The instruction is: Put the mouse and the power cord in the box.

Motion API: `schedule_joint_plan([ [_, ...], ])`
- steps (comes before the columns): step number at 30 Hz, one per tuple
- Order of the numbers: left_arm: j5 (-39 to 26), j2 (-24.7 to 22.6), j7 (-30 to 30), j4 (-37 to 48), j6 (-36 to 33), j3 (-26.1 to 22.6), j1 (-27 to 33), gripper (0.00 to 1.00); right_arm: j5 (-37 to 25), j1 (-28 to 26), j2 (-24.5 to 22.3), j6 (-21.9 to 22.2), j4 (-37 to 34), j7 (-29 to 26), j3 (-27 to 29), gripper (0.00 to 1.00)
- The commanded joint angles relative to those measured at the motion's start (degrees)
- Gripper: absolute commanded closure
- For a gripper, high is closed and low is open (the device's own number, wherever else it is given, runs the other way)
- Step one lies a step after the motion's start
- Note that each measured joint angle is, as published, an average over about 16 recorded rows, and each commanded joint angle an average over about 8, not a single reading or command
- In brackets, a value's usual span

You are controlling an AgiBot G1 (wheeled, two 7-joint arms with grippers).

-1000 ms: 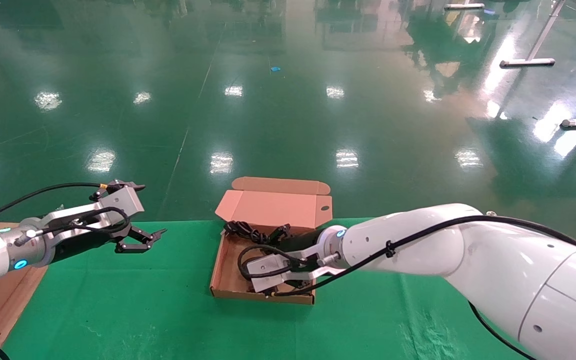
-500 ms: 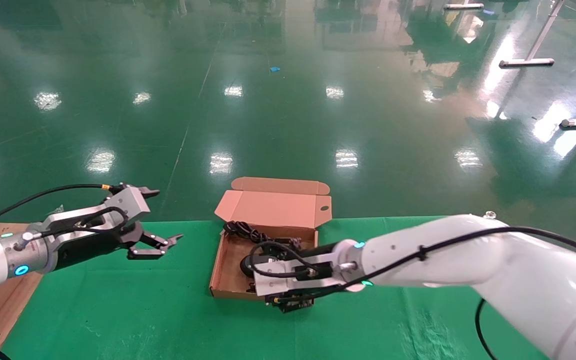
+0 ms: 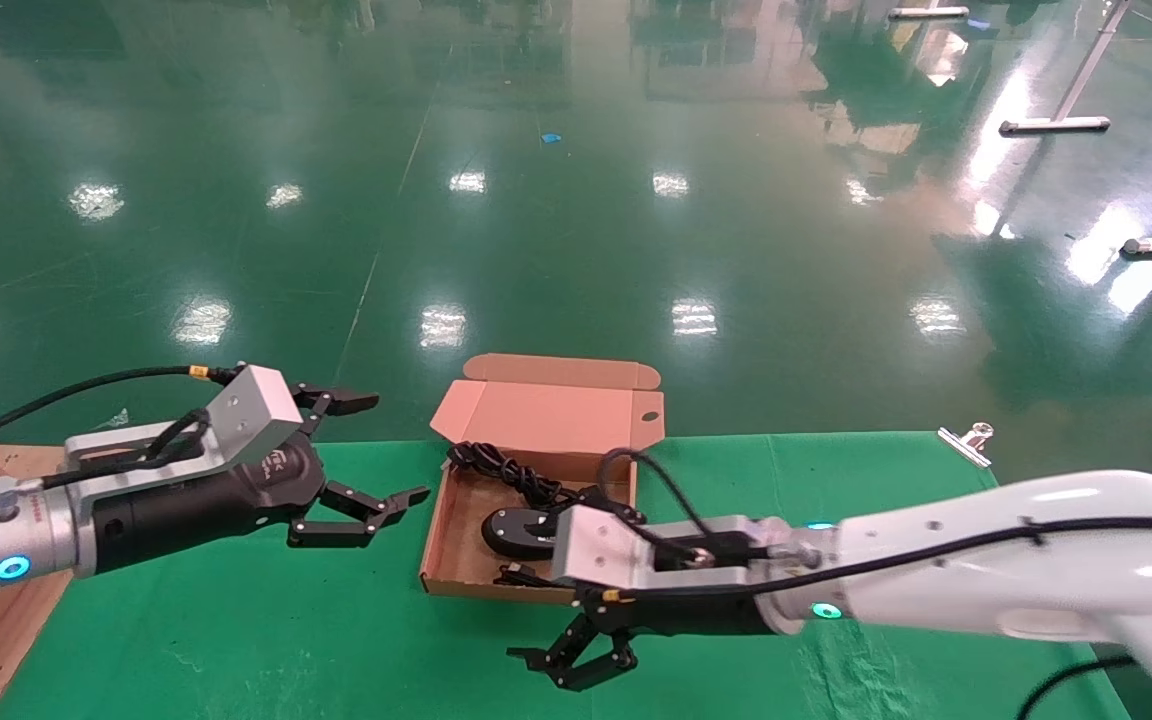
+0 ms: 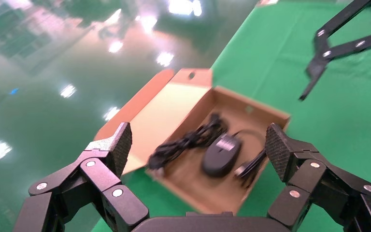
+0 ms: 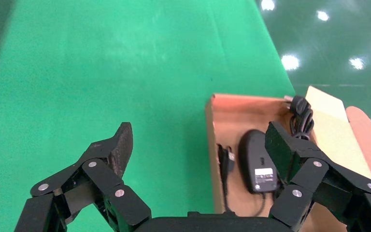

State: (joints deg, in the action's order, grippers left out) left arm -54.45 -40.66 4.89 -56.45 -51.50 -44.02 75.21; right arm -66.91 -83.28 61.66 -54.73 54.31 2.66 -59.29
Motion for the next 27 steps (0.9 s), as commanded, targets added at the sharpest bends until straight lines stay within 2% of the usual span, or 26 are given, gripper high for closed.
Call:
schedule_joint_plan([
  [1,0.7,0.3,-0.8,-0.9,-1.8,1.5,-0.7,0.0,1.4,1.2,-1.5,-1.7,1.1,-0.7,2.4,0.0],
  [27,9.5,4.3,-11.8,-13.0,-25.9,21.2,-10.3,0.0,19.2,16.6,-20.4,-23.7,14.8,-10.3,33.2,0.0],
])
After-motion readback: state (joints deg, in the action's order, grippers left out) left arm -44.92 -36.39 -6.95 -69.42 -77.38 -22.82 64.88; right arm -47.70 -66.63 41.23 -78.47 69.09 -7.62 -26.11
